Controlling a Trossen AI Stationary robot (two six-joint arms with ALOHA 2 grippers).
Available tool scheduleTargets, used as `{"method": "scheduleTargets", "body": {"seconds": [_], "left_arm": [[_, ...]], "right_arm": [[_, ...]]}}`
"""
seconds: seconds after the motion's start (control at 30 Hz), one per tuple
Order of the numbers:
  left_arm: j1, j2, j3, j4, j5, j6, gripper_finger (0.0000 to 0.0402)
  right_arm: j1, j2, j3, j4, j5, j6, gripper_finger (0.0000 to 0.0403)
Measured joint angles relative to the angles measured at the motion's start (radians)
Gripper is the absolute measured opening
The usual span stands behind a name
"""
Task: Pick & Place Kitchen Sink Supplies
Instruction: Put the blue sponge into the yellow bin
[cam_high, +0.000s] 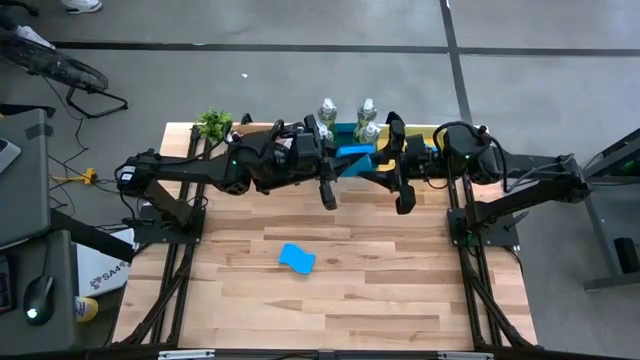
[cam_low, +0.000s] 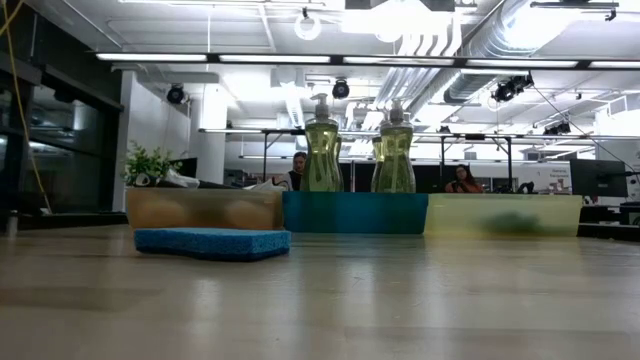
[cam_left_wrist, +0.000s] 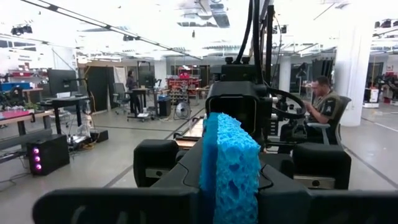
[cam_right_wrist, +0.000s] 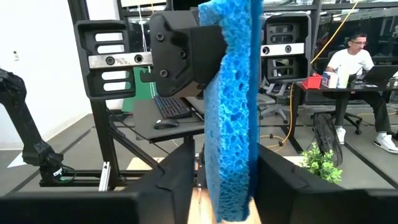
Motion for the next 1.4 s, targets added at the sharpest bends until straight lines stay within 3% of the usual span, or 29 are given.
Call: {"method": "scheduleTargets", "body": {"seconds": [0.47, 0.7, 0.8, 1.0, 1.17, 1.4], "left_arm": [[0.0, 0.0, 0.0, -0.001, 0.001, -0.002, 0.0035], [0.0, 0.0, 0.0, -0.001, 0.001, 0.001, 0.0047], [0.0, 0.0, 0.0, -0.006, 0.0, 0.004, 0.0083], [0.0, 0.0, 0.0, 0.0, -0.023, 0.017, 0.0195], [-0.001, -0.028, 0.0, 0.006, -0.141, 0.109, 0.0274], [-0.001, -0.122, 0.0, -0.081, -0.317, 0.21, 0.0313]], "right_arm": [[0.0, 0.0, 0.0, 0.0, 0.001, -0.021, 0.0011], [0.0, 0.0, 0.0, -0.001, 0.002, -0.019, 0.0015], [0.0, 0.0, 0.0, -0.011, 0.041, -0.021, 0.0007], [-0.038, 0.0, 0.0, -0.043, 0.069, 0.002, 0.0008], [-0.098, -0.017, 0.0, -0.081, 0.076, 0.045, 0.0004], [-0.218, -0.091, 0.0, -0.242, 0.268, 0.08, 0.0003]]}}
